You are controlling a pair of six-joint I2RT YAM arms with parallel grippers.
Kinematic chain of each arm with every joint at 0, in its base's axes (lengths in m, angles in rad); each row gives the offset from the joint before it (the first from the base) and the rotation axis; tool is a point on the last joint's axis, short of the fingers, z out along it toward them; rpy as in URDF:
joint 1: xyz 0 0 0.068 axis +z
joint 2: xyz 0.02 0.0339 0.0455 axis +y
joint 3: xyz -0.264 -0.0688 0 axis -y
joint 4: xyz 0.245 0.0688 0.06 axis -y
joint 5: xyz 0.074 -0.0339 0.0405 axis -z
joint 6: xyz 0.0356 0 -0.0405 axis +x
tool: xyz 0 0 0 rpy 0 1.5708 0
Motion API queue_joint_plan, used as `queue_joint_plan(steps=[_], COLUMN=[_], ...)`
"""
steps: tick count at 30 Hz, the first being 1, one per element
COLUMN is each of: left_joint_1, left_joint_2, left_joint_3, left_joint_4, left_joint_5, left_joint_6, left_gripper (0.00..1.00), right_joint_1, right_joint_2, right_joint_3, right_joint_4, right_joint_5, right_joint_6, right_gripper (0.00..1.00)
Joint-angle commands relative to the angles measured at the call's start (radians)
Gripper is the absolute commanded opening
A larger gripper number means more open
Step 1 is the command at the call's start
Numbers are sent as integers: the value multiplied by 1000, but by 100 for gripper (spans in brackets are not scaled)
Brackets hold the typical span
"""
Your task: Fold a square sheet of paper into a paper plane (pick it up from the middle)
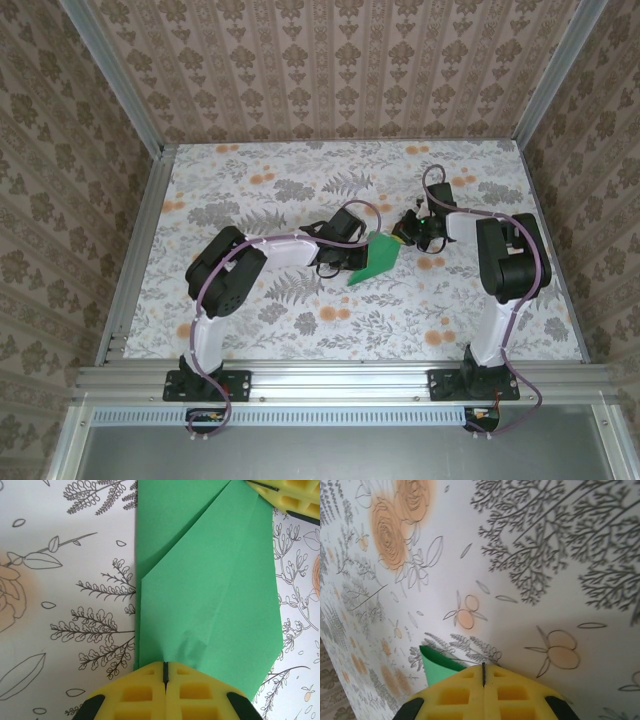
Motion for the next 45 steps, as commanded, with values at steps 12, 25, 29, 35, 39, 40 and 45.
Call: queue_joint_plan(steps=[12, 25, 29, 35, 39, 40, 45], left_joint_1=[3, 3, 4, 3, 1, 3, 3], left_joint_2=[26, 27, 27, 24, 17, 15, -5], left_joint_3=[0, 3, 6, 9, 11, 12, 20], left_joint_4=[-69, -69, -69, -74, -77, -77, -84], left_joint_5=[-2, -7, -6, -7, -7, -7, -2], left_joint_6=[27, 24, 22, 22, 22, 24, 27], left_gripper=[0, 0, 0, 0, 0, 0, 0], right_joint_1=[-3, 85, 124, 152, 160, 160, 161], right_joint_2=[-118, -251, -209, -141, -100, -93, -66], right_joint_3=[26, -91, -108, -121, -111, -110, -108], right_joint_4=[-40, -76, -71, -25, -16, -15, -41], right_joint_5=[37, 9, 1, -36, -56, -57, -29], right_joint_6=[-5, -7, 1, 21, 18, 17, 5], right_gripper=[5, 10, 9, 7, 6, 6, 6])
